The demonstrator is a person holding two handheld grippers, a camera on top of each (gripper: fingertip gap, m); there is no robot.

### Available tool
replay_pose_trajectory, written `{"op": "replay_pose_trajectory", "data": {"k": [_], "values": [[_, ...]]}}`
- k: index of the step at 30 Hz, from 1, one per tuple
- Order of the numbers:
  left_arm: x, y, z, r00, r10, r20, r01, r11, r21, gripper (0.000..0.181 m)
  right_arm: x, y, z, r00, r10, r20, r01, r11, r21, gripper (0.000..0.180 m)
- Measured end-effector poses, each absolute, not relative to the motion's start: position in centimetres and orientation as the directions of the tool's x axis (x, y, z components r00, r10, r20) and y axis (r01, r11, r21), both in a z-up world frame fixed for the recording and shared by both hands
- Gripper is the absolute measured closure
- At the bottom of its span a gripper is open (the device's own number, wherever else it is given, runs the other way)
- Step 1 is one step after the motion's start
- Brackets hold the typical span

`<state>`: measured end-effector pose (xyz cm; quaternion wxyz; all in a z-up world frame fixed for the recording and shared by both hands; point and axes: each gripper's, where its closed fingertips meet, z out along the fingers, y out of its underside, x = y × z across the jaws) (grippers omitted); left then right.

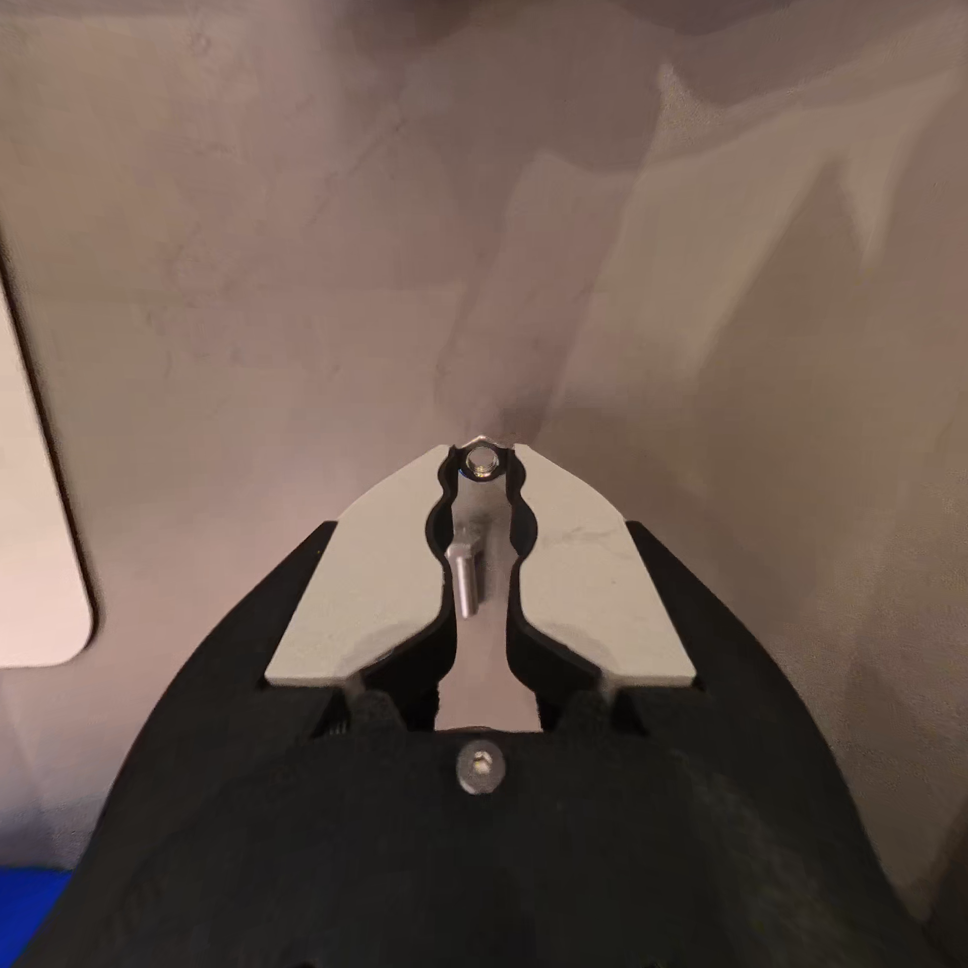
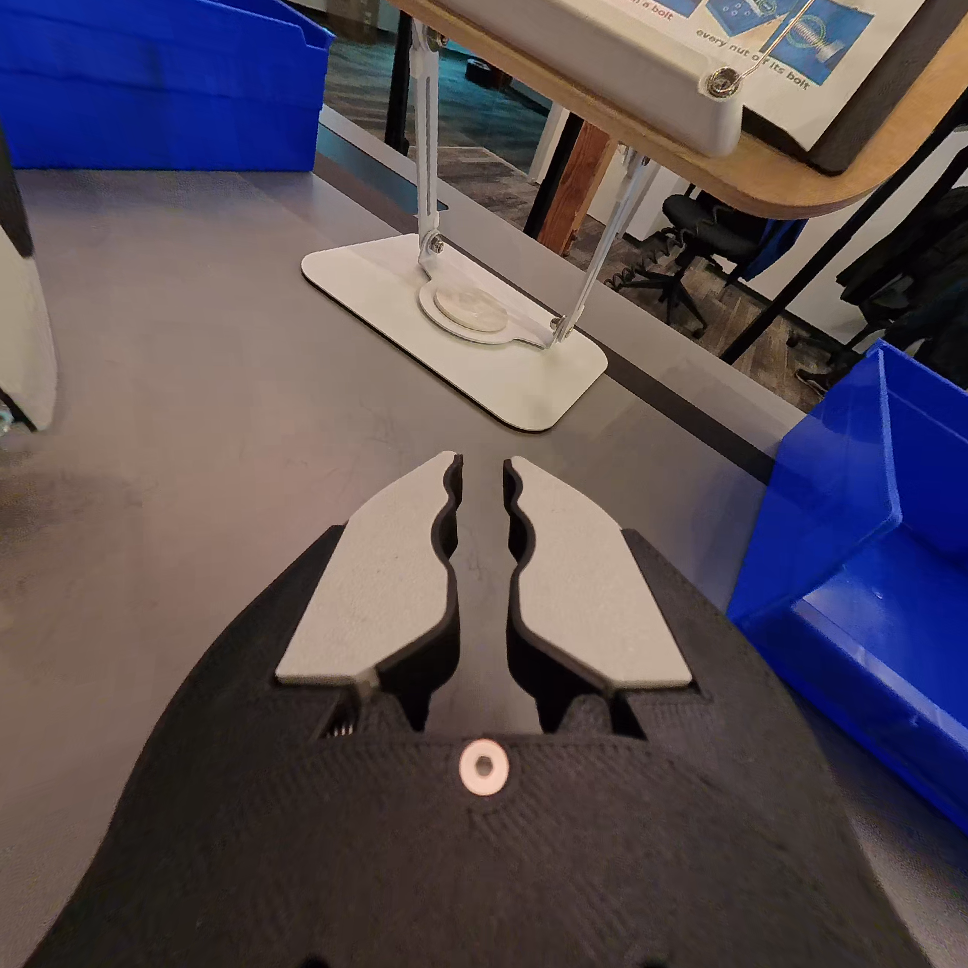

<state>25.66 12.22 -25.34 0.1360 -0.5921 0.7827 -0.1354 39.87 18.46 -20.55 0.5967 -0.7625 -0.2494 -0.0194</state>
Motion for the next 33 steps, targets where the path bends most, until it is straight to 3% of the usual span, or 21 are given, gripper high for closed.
{"op": "replay_pose_trajectory", "data": {"k": [1, 6, 12, 18, 21, 26, 33], "values": [[26.1, 12.0, -25.6, -0.271, -0.961, -0.05, -0.889, 0.27, -0.371, 0.164, 39.8, 18.5, -20.6, 0.875, 0.358, 0.327, 0.404, -0.164, -0.9, 0.165], [26.7, 11.7, -27.7, -0.288, -0.957, -0.024, -0.903, 0.28, -0.326, 0.164, 39.8, 18.5, -20.6, 0.874, 0.36, 0.327, 0.405, -0.164, -0.9, 0.165], [26.9, 11.3, -27.6, -0.284, -0.959, 0.008, -0.894, 0.262, -0.364, 0.163, 39.8, 18.5, -20.6, 0.874, 0.36, 0.327, 0.405, -0.166, -0.899, 0.165], [25.9, 12.3, -25.2, -0.216, -0.976, -0.003, -0.869, 0.194, -0.455, 0.131, 40.1, 18.5, -20.5, 0.878, 0.353, 0.322, 0.398, -0.165, -0.903, 0.165], [23.6, 13.6, -24.1, -0.172, -0.985, -0.02, -0.873, 0.161, -0.46, 0.128, 40.0, 18.5, -20.5, 0.877, 0.355, 0.323, 0.399, -0.165, -0.902, 0.165], [19.6, 15.3, -24.8, -0.104, -0.994, 0.024, -0.898, 0.083, -0.431, 0.137, 39.9, 18.5, -20.6, 0.874, 0.359, 0.327, 0.405, -0.167, -0.899, 0.165], [19.7, 13.8, -27.5, -0.153, -0.984, 0.092, -0.918, 0.107, -0.383, 0.154, 40.0, 18.6, -20.6, 0.876, 0.358, 0.322, 0.4, -0.17, -0.901, 0.165]]}}
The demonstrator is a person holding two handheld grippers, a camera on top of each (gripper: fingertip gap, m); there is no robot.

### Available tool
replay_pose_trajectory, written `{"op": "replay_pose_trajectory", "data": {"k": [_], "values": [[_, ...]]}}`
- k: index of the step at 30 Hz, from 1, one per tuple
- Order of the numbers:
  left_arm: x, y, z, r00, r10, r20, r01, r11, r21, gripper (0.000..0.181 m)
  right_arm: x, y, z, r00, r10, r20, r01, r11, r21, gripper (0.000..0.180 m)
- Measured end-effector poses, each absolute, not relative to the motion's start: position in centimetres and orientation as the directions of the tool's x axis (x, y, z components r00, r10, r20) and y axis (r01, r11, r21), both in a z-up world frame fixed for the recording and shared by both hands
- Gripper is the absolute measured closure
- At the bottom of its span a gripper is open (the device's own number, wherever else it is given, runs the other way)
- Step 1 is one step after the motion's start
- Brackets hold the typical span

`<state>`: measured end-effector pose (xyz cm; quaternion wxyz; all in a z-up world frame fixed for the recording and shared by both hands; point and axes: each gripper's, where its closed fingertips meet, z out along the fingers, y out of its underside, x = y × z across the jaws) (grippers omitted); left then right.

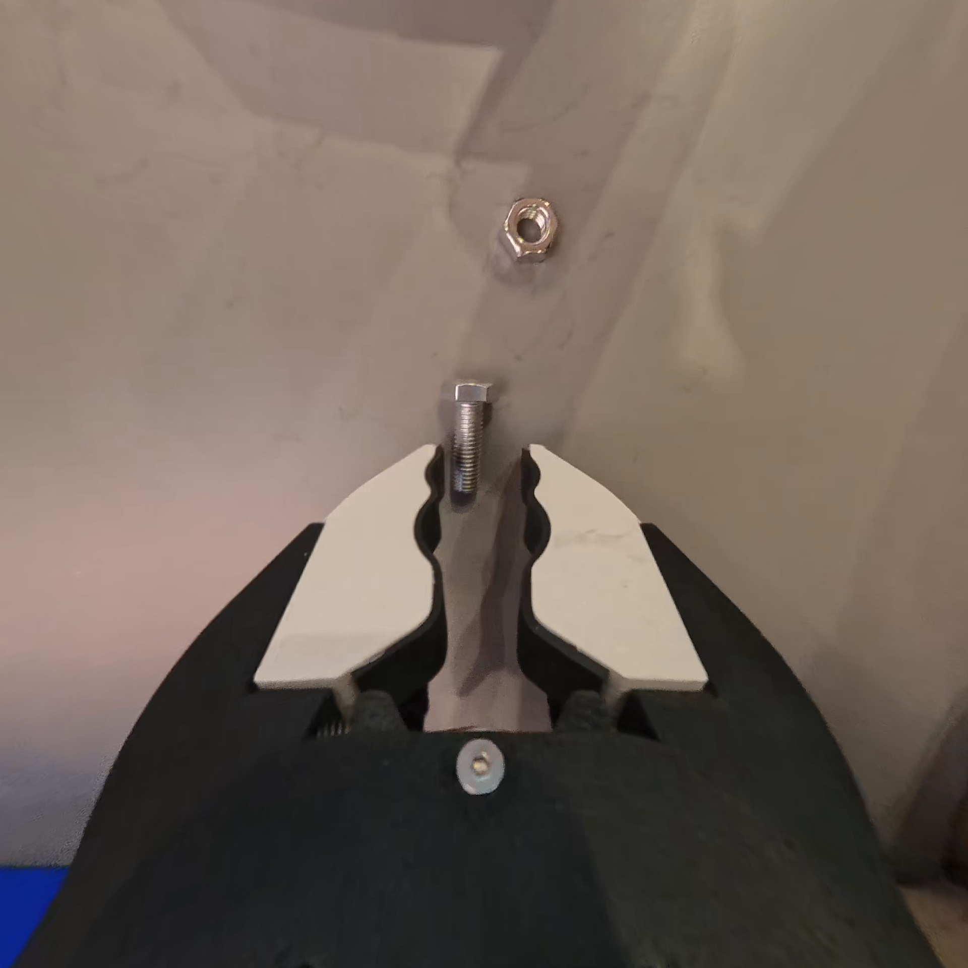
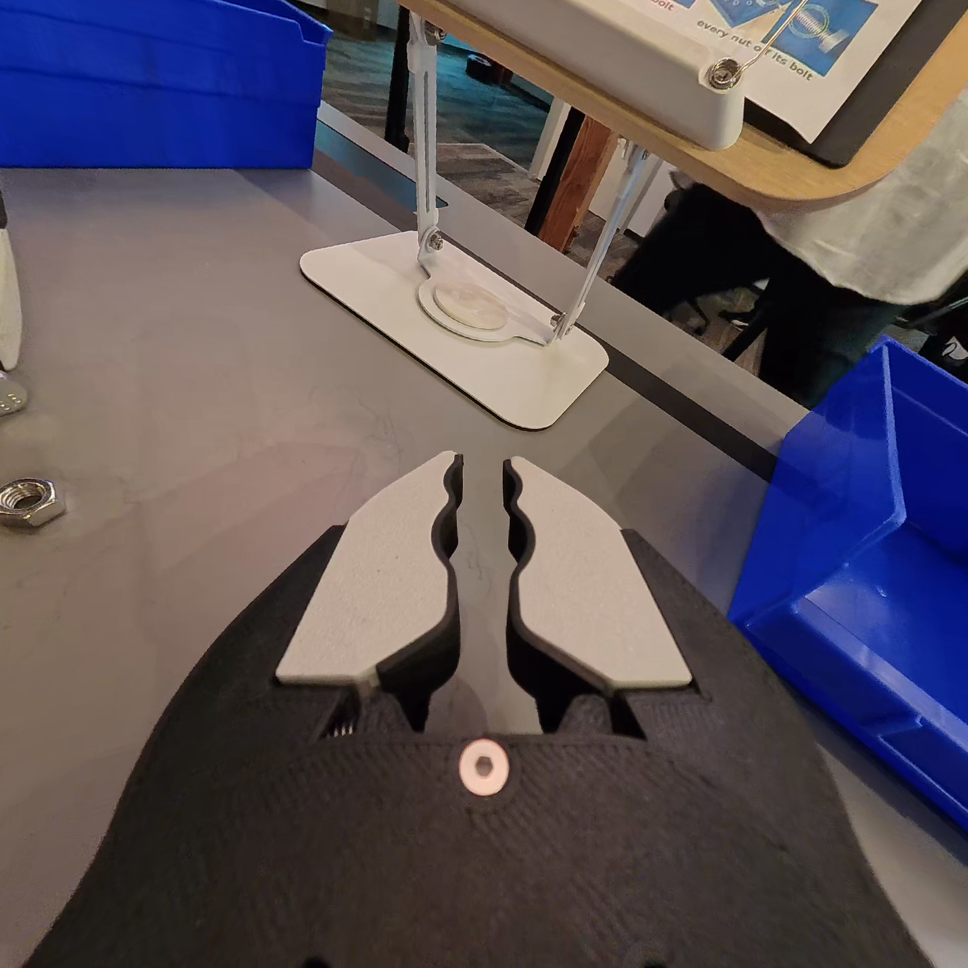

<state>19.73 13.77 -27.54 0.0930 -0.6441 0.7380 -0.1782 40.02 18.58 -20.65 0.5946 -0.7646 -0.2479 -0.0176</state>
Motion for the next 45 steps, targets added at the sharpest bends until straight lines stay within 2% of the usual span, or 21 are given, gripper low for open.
{"op": "replay_pose_trajectory", "data": {"k": [4, 10, 15, 18, 21, 25, 28, 30, 39, 43, 45], "values": [[20.1, 13.7, -27.6, -0.15, -0.984, 0.096, -0.912, 0.101, -0.397, 0.171, 39.9, 18.6, -20.7, 0.871, 0.361, 0.332, 0.411, -0.168, -0.896, 0.165], [21.1, 14.1, -27.3, -0.125, -0.99, 0.062, -0.875, 0.081, -0.477, 0.172, 38.7, 18.1, -19.8, 0.861, 0.4, 0.314, 0.388, -0.116, -0.914, 0.165], [22.7, 14.6, -23.8, -0.073, -0.996, 0.051, -0.708, 0.016, -0.706, 0.172, 33.7, 16.2, -18.3, 0.789, 0.59, 0.173, 0.252, -0.054, -0.966, 0.162], [24.1, 14.2, -20.2, -0.091, -0.992, 0.087, -0.493, -0.031, -0.87, 0.172, 30.0, 14.8, -17.4, 0.701, 0.708, 0.083, 0.153, -0.036, -0.988, 0.162], [24.8, 14.0, -17.2, -0.116, -0.985, 0.127, -0.283, -0.09, -0.955, 0.172, 27.6, 14.3, -16.9, 0.644, 0.765, 0.002, 0.079, -0.064, -0.995, 0.162], [24.7, 13.9, -13.9, -0.209, -0.948, 0.24, -0.047, -0.235, -0.971, 0.172, 25.5, 13.8, -16.1, 0.586, 0.81, -0.039, 0.024, -0.065, -0.998, 0.161], [25.0, 13.4, -14.4, -0.224, -0.951, 0.211, -0.065, -0.202, -0.977, 0.172, 25.2, 13.8, -13.7, 0.541, 0.822, -0.178, -0.172, -0.099, -0.98, 0.162], [25.2, 13.2, -14.2, -0.241, -0.946, 0.216, -0.048, -0.21, -0.976, 0.172, 25.2, 13.8, -12.7, 0.519, 0.829, -0.211, -0.23, -0.102, -0.968, 0.159], [26.0, 12.3, -14.9, -0.295, -0.919, 0.261, -0.045, -0.259, -0.965, 0.172, 24.7, 13.7, -13.0, 0.482, 0.842, -0.242, -0.244, -0.137, -0.96, 0.162], [25.9, 12.0, -14.8, -0.316, -0.914, 0.254, -0.039, -0.255, -0.966, 0.172, 24.7, 13.4, -12.9, 0.489, 0.851, -0.191, -0.208, -0.099, -0.973, 0.162], [25.7, 12.0, -14.5, -0.313, -0.92, 0.235, -0.037, -0.235, -0.971, 0.163, 24.8, 13.4, -13.0, 0.519, 0.843, -0.145, -0.166, -0.067, -0.984, 0.162]]}}
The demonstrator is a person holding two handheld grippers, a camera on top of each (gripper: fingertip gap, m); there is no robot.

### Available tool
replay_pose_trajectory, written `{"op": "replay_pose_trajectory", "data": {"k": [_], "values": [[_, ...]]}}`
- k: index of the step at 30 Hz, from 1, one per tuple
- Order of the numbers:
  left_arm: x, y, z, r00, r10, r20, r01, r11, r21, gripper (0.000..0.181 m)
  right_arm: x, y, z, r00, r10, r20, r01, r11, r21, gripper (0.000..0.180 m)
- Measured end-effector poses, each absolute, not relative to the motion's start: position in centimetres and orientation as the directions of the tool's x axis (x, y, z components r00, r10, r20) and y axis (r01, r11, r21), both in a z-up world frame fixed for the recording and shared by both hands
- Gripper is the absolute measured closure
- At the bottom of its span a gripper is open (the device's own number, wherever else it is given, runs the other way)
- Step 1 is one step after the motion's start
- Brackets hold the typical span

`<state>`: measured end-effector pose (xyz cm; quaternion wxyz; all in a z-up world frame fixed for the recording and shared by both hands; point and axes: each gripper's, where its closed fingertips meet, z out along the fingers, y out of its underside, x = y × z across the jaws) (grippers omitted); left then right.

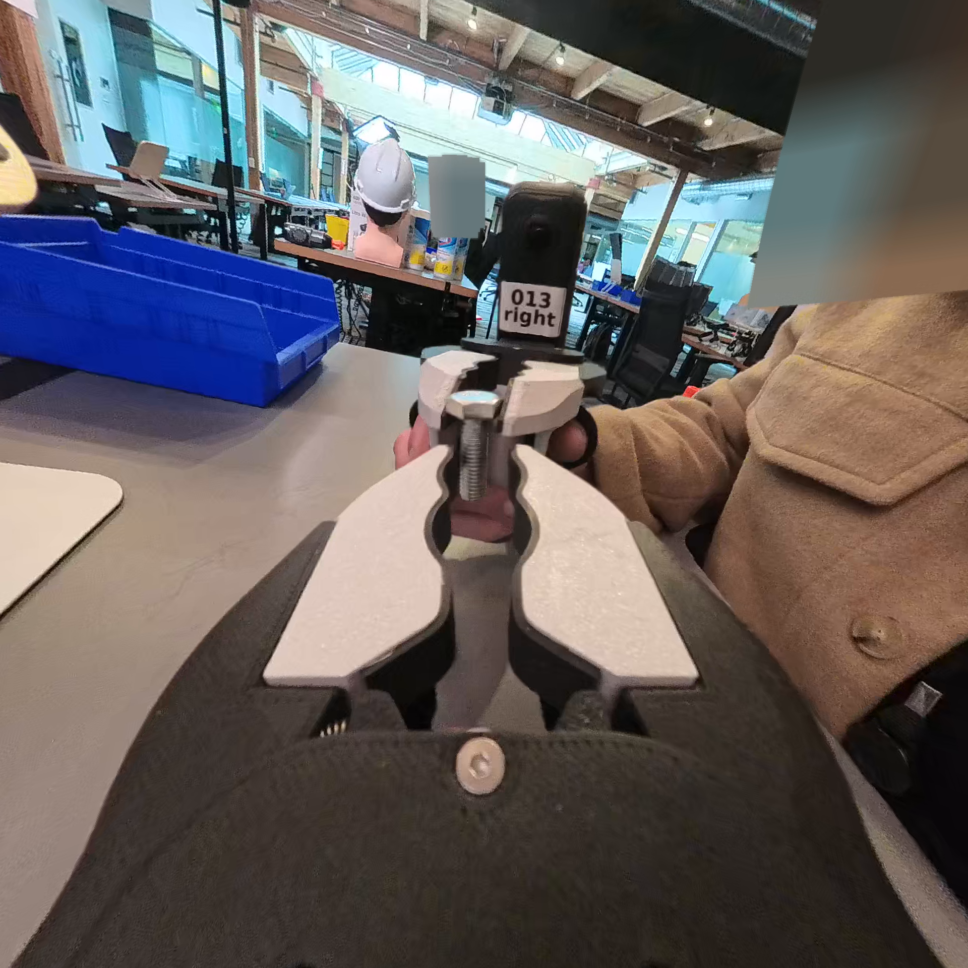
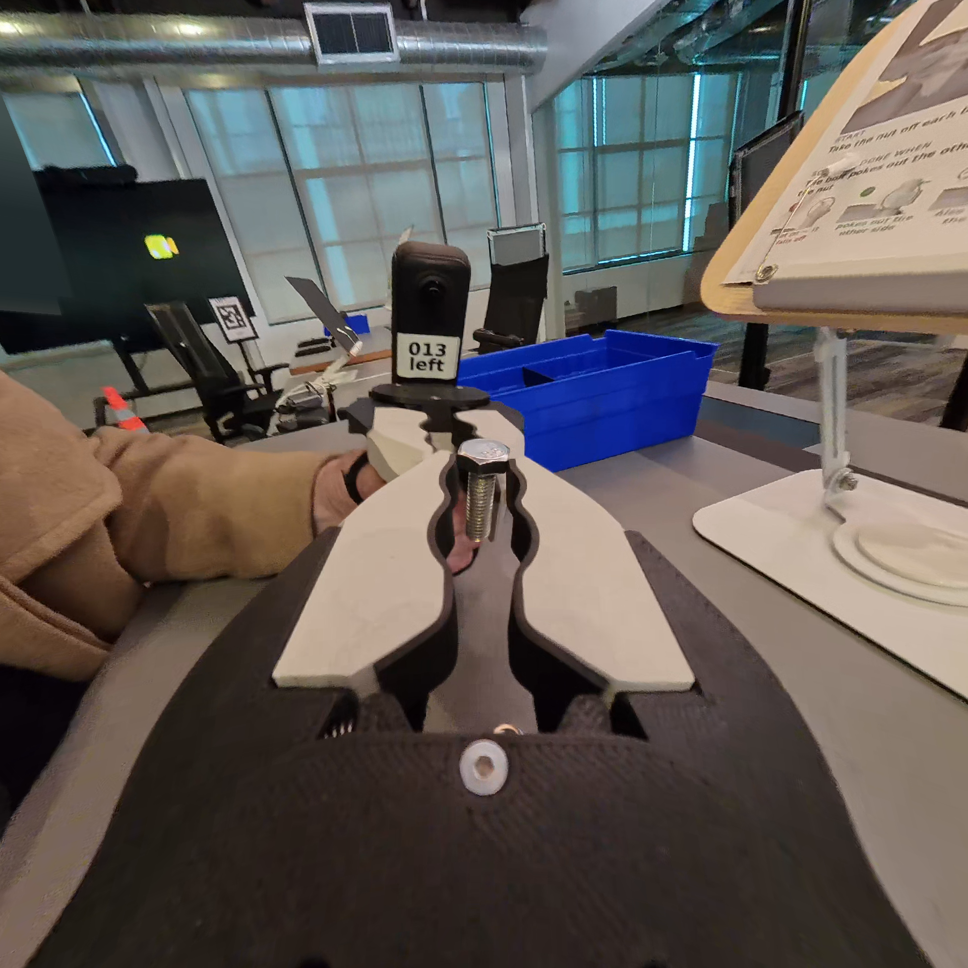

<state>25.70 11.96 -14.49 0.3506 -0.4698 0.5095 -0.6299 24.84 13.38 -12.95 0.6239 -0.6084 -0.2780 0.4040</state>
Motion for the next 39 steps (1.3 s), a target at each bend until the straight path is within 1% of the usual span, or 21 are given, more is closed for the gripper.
{"op": "replay_pose_trajectory", "data": {"k": [1, 3, 5, 7, 9, 11, 14, 16, 21, 24, 30, 37, 39], "values": [[25.5, 12.0, -14.3, -0.315, -0.921, 0.227, -0.039, -0.226, -0.973, 0.159, 25.0, 13.4, -12.9, 0.533, 0.837, -0.124, -0.148, -0.052, -0.988, 0.162], [25.1, 12.5, -14.4, -0.27, -0.943, 0.197, -0.072, -0.185, -0.98, 0.146, 25.3, 13.5, -13.2, 0.582, 0.813, -0.026, -0.059, 0.011, -0.998, 0.162], [24.6, 13.0, -14.0, -0.237, -0.954, 0.182, -0.094, -0.164, -0.982, 0.145, 25.6, 13.8, -14.0, 0.626, 0.773, 0.102, 0.077, 0.068, -0.995, 0.162], [24.3, 13.5, -13.8, -0.21, -0.955, 0.21, -0.121, -0.188, -0.975, 0.142, 25.8, 14.1, -14.5, 0.653, 0.722, 0.227, 0.201, 0.124, -0.972, 0.162], [24.3, 13.6, -13.6, -0.193, -0.948, 0.253, -0.135, -0.23, -0.964, 0.143, 26.0, 14.5, -15.2, 0.66, 0.649, 0.379, 0.351, 0.179, -0.919, 0.162], [24.7, 14.1, -14.2, -0.135, -0.947, 0.292, -0.184, -0.266, -0.946, 0.149, 26.1, 14.7, -15.6, 0.63, 0.575, 0.521, 0.487, 0.23, -0.842, 0.162], [25.4, 14.0, -15.2, -0.078, -0.923, 0.378, -0.253, -0.348, -0.903, 0.145, 26.2, 15.1, -15.7, 0.597, 0.472, 0.649, 0.609, 0.26, -0.749, 0.162], [26.0, 13.7, -16.0, -0.032, -0.925, 0.379, -0.298, -0.353, -0.887, 0.146, 26.4, 15.4, -15.9, 0.572, 0.42, 0.704, 0.67, 0.255, -0.697, 0.162], [26.8, 14.0, -16.5, 0.071, -0.945, 0.319, -0.326, -0.324, -0.888, 0.148, 25.9, 15.4, -16.3, 0.487, 0.346, 0.802, 0.767, 0.268, -0.582, 0.162], [27.1, 14.1, -17.1, 0.112, -0.95, 0.291, -0.342, -0.312, -0.887, 0.159, 25.8, 15.5, -16.3, 0.444, 0.295, 0.846, 0.814, 0.261, -0.518, 0.162], [27.2, 14.2, -17.0, 0.121, -0.947, 0.296, -0.325, -0.32, -0.89, 0.162, 25.7, 15.5, -16.2, 0.372, 0.222, 0.901, 0.87, 0.255, -0.422, 0.162], [27.1, 14.4, -17.2, 0.092, -0.946, 0.312, -0.296, -0.325, -0.898, 0.163, 25.6, 15.7, -16.5, 0.395, 0.238, 0.888, 0.857, 0.252, -0.449, 0.162], [27.0, 14.4, -17.3, 0.078, -0.937, 0.342, -0.283, -0.35, -0.893, 0.163, 25.8, 15.7, -16.3, 0.395, 0.225, 0.891, 0.861, 0.247, -0.444, 0.156]]}}
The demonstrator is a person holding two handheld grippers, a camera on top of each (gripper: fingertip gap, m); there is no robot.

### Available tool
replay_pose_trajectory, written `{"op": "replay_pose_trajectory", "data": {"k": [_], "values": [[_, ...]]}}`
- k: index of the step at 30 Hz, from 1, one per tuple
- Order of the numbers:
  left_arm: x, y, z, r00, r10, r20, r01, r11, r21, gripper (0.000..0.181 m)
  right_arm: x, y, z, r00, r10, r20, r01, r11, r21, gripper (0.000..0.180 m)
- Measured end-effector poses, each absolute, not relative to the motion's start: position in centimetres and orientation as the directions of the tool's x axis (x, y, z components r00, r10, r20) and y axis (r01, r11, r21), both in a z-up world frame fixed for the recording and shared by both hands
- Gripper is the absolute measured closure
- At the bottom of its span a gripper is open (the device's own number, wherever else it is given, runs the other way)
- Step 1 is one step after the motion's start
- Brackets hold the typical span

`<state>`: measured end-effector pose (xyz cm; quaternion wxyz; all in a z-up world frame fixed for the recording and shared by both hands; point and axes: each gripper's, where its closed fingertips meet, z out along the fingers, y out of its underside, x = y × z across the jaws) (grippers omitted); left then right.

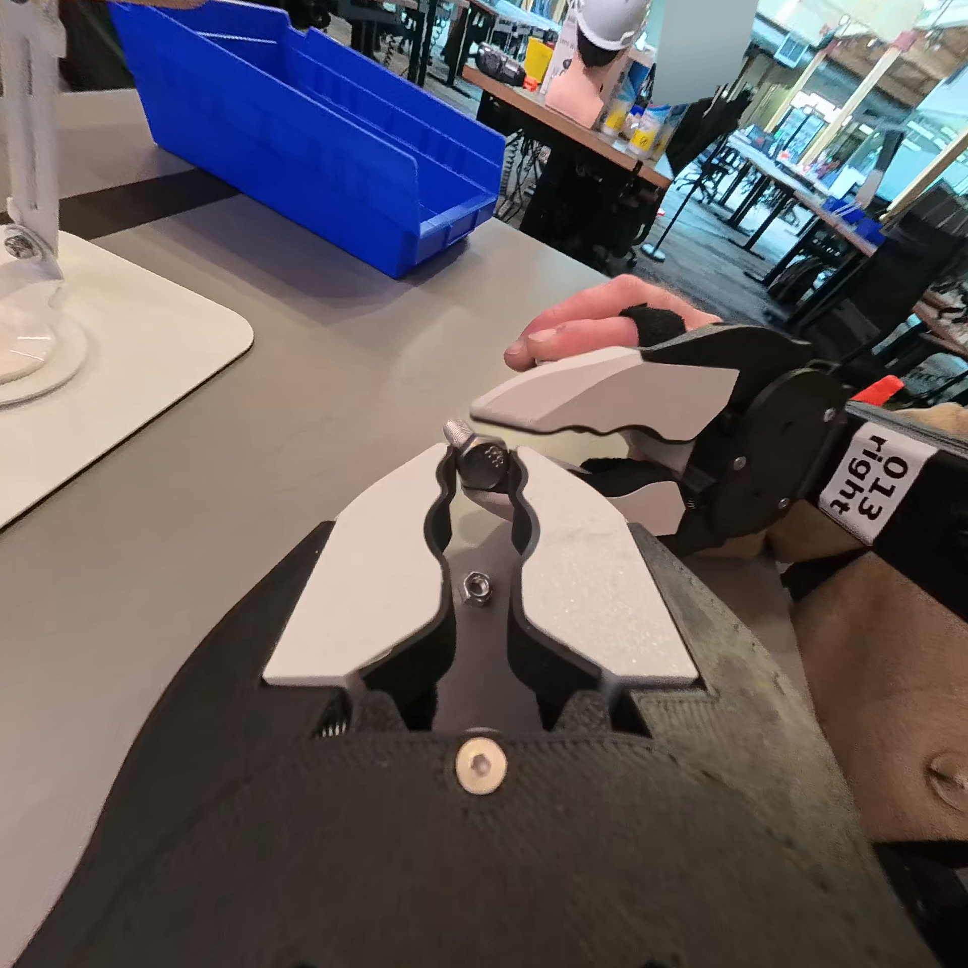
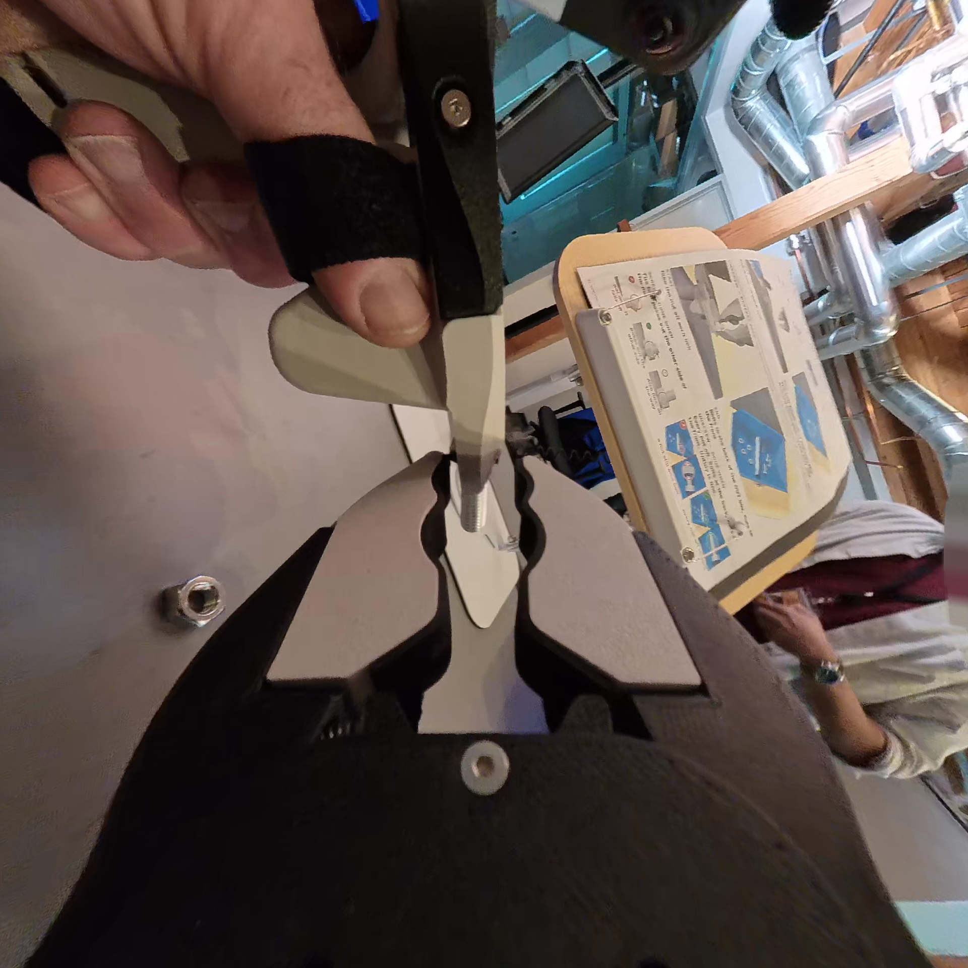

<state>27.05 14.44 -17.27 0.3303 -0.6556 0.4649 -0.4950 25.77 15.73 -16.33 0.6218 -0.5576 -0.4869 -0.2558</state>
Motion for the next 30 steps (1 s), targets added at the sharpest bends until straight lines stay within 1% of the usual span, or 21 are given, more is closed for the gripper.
{"op": "replay_pose_trajectory", "data": {"k": [1, 5, 7, 9, 10, 12, 15, 17, 20, 22, 24, 30], "values": [[27.0, 14.6, -17.2, 0.074, -0.93, 0.359, -0.27, -0.365, -0.891, 0.163, 25.8, 15.8, -16.1, 0.391, 0.209, 0.896, 0.866, 0.246, -0.435, 0.153], [26.6, 15.1, -16.8, 0.054, -0.91, 0.411, -0.221, -0.412, -0.884, 0.163, 26.1, 15.8, -16.4, 0.389, 0.232, 0.892, 0.862, 0.25, -0.441, 0.153], [26.1, 15.1, -16.1, 0.005, -0.907, 0.422, -0.183, -0.416, -0.891, 0.163, 26.8, 15.8, -16.8, 0.45, 0.312, 0.837, 0.817, 0.236, -0.526, 0.153], [25.4, 15.5, -15.9, -0.012, -0.9, 0.436, -0.17, -0.428, -0.888, 0.163, 27.5, 15.5, -17.3, 0.458, 0.396, 0.796, 0.785, 0.24, -0.571, 0.155], [25.0, 15.4, -15.8, -0.043, -0.901, 0.432, -0.171, -0.42, -0.891, 0.163, 27.6, 15.1, -17.8, 0.463, 0.472, 0.75, 0.753, 0.237, -0.614, 0.159], [24.2, 15.4, -15.9, -0.075, -0.891, 0.448, -0.158, -0.433, -0.887, 0.163, 27.7, 14.2, -19.7, 0.455, 0.653, 0.606, 0.684, 0.18, -0.707, 0.16], [23.1, 15.3, -16.2, -0.117, -0.883, 0.454, -0.138, -0.438, -0.888, 0.163, 28.0, 13.1, -21.3, 0.41, 0.776, 0.48, 0.659, 0.112, -0.744, 0.159], [22.6, 14.8, -16.3, -0.16, -0.879, 0.448, -0.143, -0.429, -0.892, 0.163, 27.4, 12.2, -22.7, 0.372, 0.862, 0.344, 0.632, 0.037, -0.774, 0.155], [22.4, 14.3, -16.5, -0.189, -0.891, 0.413, -0.16, -0.387, -0.908, 0.163, 26.8, 11.2, -24.7, 0.3, 0.924, 0.239, 0.668, -0.025, -0.744, 0.15], [22.5, 14.1, -16.3, -0.208, -0.887, 0.412, -0.152, -0.387, -0.909, 0.163, 26.7, 11.3, -25.8, 0.286, 0.933, 0.219, 0.7, -0.047, -0.713, 0.15], [22.5, 14.0, -16.6, -0.206, -0.889, 0.408, -0.171, -0.378, -0.91, 0.162, 26.6, 11.4, -26.3, 0.284, 0.94, 0.188, 0.706, -0.073, -0.705, 0.15], [22.5, 14.4, -16.6, -0.2, -0.882, 0.427, -0.155, -0.401, -0.903, 0.163, 26.1, 11.6, -27.1, 0.277, 0.957, 0.091, 0.733, -0.149, -0.664, 0.154]]}}
